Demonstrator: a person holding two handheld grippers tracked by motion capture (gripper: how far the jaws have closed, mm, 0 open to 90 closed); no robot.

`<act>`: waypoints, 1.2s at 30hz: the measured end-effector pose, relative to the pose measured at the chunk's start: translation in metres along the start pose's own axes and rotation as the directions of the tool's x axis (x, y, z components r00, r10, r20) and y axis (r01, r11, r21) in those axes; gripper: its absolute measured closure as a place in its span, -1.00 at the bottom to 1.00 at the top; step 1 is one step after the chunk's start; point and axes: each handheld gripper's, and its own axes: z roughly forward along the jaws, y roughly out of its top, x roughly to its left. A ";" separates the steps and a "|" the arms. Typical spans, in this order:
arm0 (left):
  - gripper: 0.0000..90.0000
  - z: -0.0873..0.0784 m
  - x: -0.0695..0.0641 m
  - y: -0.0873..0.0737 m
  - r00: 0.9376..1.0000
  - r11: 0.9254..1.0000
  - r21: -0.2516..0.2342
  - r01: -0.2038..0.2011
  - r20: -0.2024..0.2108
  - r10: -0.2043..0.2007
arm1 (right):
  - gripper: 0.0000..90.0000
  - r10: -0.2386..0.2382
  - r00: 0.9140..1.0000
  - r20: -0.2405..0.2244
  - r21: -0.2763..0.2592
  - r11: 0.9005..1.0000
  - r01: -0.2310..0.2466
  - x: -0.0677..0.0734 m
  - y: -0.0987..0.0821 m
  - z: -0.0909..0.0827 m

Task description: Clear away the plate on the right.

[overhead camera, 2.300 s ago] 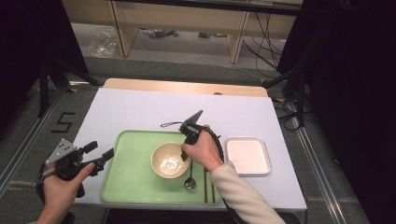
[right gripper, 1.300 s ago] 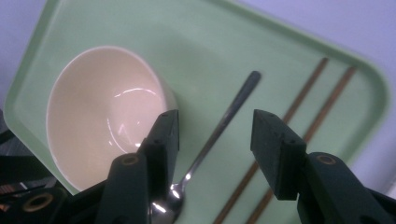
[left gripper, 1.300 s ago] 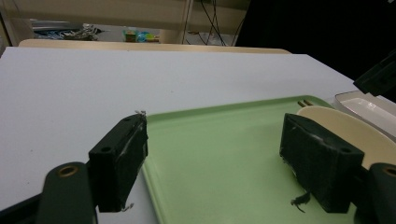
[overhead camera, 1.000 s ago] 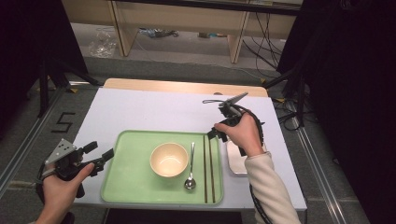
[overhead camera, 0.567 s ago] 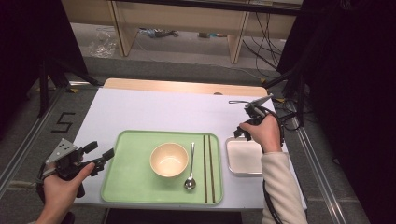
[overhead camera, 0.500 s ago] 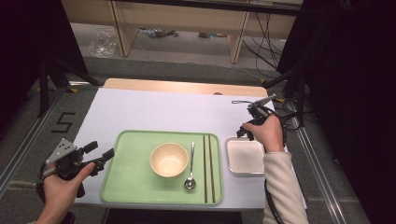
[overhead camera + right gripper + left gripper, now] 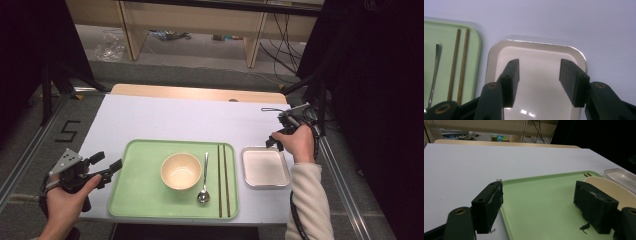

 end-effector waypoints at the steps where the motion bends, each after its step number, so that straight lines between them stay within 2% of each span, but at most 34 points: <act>1: -0.48 0.000 0.000 0.000 1.000 1.000 -0.002 0.002 -0.002 -0.002 | 0.19 0.006 1.000 0.006 0.006 1.000 -0.006 -0.002 -0.001 -0.001; 3: -0.49 0.000 0.000 0.000 1.000 1.000 -0.004 0.005 -0.007 -0.005 | 0.21 0.010 0.999 0.034 0.002 1.000 -0.010 -0.008 -0.002 -0.001; 4: -0.48 0.000 0.000 0.000 1.000 1.000 -0.001 0.004 -0.008 -0.004 | 0.23 0.064 0.997 0.032 0.041 0.997 -0.065 -0.008 -0.002 -0.003; 5: -0.48 0.001 0.001 0.000 1.000 1.000 0.000 0.003 -0.006 -0.003 | 0.24 0.028 0.999 0.039 0.018 0.999 -0.028 -0.014 -0.003 -0.002; 7: -0.48 0.002 0.000 0.000 1.000 1.000 0.002 0.003 -0.005 -0.003 | 0.25 0.045 0.997 0.062 0.023 0.999 -0.046 -0.020 -0.004 -0.002; 9: -0.48 0.002 -0.001 0.000 1.000 1.000 0.001 -0.003 -0.003 0.003 | 0.25 0.060 0.996 0.064 0.035 0.997 -0.062 -0.025 -0.005 -0.001; 12: -0.48 0.001 0.000 0.000 1.000 1.000 0.002 -0.003 0.000 0.003 | 0.26 0.057 0.995 0.076 0.046 0.997 -0.060 -0.032 -0.007 0.002; 13: -0.48 0.000 0.001 0.000 1.000 1.000 0.000 -0.001 0.000 0.001 | 0.26 0.077 0.994 0.083 0.072 0.994 -0.083 -0.032 -0.007 0.002; 15: -0.49 -0.001 0.001 0.000 1.000 1.000 -0.002 -0.005 0.004 0.005 | 0.27 0.116 0.990 0.079 0.081 0.989 -0.122 -0.033 -0.009 0.006; 16: -0.48 -0.001 0.001 0.000 1.000 1.000 -0.002 -0.005 0.003 0.005 | 0.28 0.052 0.995 0.080 0.074 0.996 -0.058 -0.039 -0.009 0.007; 17: -0.48 -0.001 0.001 0.000 1.000 1.000 -0.004 -0.005 0.005 0.005 | 0.30 0.082 0.992 0.092 0.078 0.993 -0.090 -0.038 -0.010 0.009; 18: -0.48 -0.001 0.000 0.000 1.000 1.000 -0.004 -0.005 0.006 0.005 | 0.31 0.013 0.996 0.086 0.069 0.997 -0.019 -0.045 -0.011 0.012; 20: -0.48 -0.002 0.001 0.000 1.000 1.000 -0.004 -0.004 0.007 0.004 | 0.36 -0.003 0.997 0.077 0.093 0.996 -0.004 -0.048 -0.012 0.017; 21: -0.48 -0.002 0.001 0.000 1.000 1.000 -0.004 -0.003 0.006 0.003 | 0.40 0.056 0.994 0.091 0.095 0.993 -0.064 -0.045 -0.013 0.018; 22: -0.48 -0.002 0.001 0.000 1.000 1.000 -0.003 -0.001 0.006 0.001 | 0.46 0.035 0.995 0.091 0.105 0.993 -0.045 -0.048 -0.013 0.021; 23: -0.48 -0.001 0.001 0.000 1.000 1.000 -0.001 -0.002 0.005 0.002 | 0.50 0.099 0.989 0.107 0.158 0.981 -0.115 -0.046 -0.014 0.023; 24: -0.48 -0.001 0.001 0.000 1.000 1.000 0.001 -0.003 0.005 0.003 | 0.50 0.054 0.994 0.095 0.136 0.988 -0.067 -0.051 -0.016 0.028; 26: -0.49 0.000 0.000 0.000 1.000 1.000 0.002 -0.001 0.006 0.001 | 0.51 0.054 0.994 0.090 0.174 0.982 -0.069 -0.054 -0.015 0.033; 27: -0.48 0.001 0.000 0.000 1.000 1.000 0.004 -0.002 0.007 0.002 | 0.51 0.087 0.991 0.097 0.178 0.979 -0.103 -0.052 -0.016 0.035; 28: -0.49 0.001 0.000 -0.001 1.000 1.000 0.007 -0.001 0.008 0.001 | 0.52 0.062 0.994 0.094 0.204 0.976 -0.080 -0.055 -0.015 0.035; 30: -0.49 0.001 0.000 -0.001 1.000 1.000 0.009 0.001 0.006 -0.001 | 0.54 0.036 0.996 0.082 0.185 0.981 -0.051 -0.057 -0.017 0.039; 32: -0.49 0.001 0.000 -0.001 1.000 1.000 0.008 0.002 0.006 -0.002 | 0.56 0.040 0.996 0.078 0.186 0.981 -0.054 -0.056 -0.017 0.041; 33: -0.49 0.001 0.000 -0.001 1.000 1.000 0.008 0.003 0.006 -0.003 | 0.57 0.059 0.995 0.084 0.198 0.977 -0.075 -0.054 -0.017 0.041; 34: -0.49 0.001 0.000 -0.001 1.000 1.000 0.006 0.005 0.006 -0.005 | 0.58 0.049 0.996 0.075 0.209 0.976 -0.064 -0.054 -0.016 0.042; 35: -0.49 0.000 0.000 -0.001 1.000 1.000 0.005 0.004 0.007 -0.004 | 0.58 0.071 0.994 0.089 0.201 0.976 -0.087 -0.051 -0.018 0.043; 36: -0.49 0.000 0.000 -0.001 1.000 1.000 0.005 0.002 0.007 -0.002 | 0.59 0.084 0.993 0.083 0.201 0.975 -0.100 -0.050 -0.017 0.044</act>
